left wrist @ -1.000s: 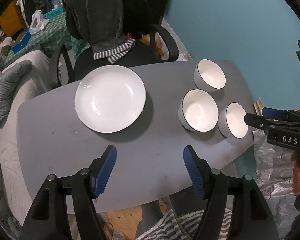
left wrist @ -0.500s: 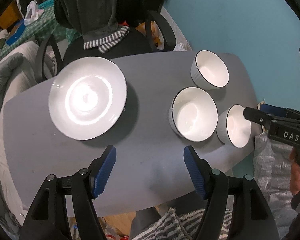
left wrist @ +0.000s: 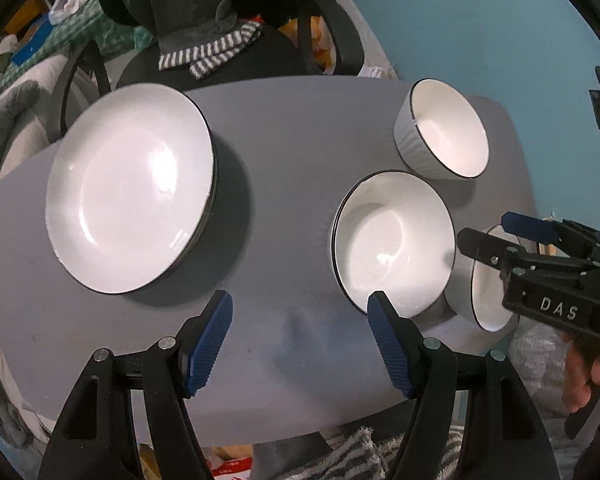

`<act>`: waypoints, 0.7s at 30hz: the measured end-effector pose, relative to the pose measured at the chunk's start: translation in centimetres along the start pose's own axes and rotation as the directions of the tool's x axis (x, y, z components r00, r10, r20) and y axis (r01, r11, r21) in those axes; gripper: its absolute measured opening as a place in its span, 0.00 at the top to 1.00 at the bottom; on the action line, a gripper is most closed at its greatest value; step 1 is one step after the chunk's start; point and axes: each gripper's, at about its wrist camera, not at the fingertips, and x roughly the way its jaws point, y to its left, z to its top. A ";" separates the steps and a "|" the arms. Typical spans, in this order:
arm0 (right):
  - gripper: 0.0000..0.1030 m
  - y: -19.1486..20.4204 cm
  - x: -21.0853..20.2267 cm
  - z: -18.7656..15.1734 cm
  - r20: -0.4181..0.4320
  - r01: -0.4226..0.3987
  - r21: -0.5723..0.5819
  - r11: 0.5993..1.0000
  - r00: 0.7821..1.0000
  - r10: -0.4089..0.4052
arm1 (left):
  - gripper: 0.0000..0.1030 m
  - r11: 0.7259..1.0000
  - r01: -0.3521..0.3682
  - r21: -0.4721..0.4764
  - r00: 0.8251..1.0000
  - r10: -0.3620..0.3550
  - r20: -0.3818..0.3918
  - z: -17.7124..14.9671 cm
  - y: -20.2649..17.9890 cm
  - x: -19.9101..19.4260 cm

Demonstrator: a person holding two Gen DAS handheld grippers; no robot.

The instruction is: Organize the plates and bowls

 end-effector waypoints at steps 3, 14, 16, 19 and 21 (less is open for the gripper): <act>0.32 0.2 0.9 0.2 -0.011 -0.012 -0.023 1.000 1.000 0.012 | 0.31 1.000 0.011 -0.017 1.000 -0.011 -0.009 0.1 0.0 0.7; 0.32 0.4 3.4 0.7 -0.053 -0.038 -0.032 0.999 0.998 0.036 | 0.31 0.997 0.017 -0.074 0.998 -0.022 -0.058 0.7 -0.2 3.9; 0.32 0.2 3.7 0.7 -0.060 -0.037 -0.027 0.999 0.998 0.036 | 0.31 0.997 0.009 -0.070 0.998 -0.013 -0.060 0.9 -0.2 4.5; 0.32 0.0 4.1 0.6 -0.072 -0.045 -0.020 0.999 0.996 0.043 | 0.31 0.998 0.004 -0.067 0.998 -0.008 -0.067 1.1 -0.3 5.1; 0.32 -0.1 4.4 0.6 -0.074 -0.046 -0.023 0.999 0.996 0.044 | 0.31 0.998 -0.003 -0.062 0.998 -0.001 -0.068 1.2 -0.3 5.4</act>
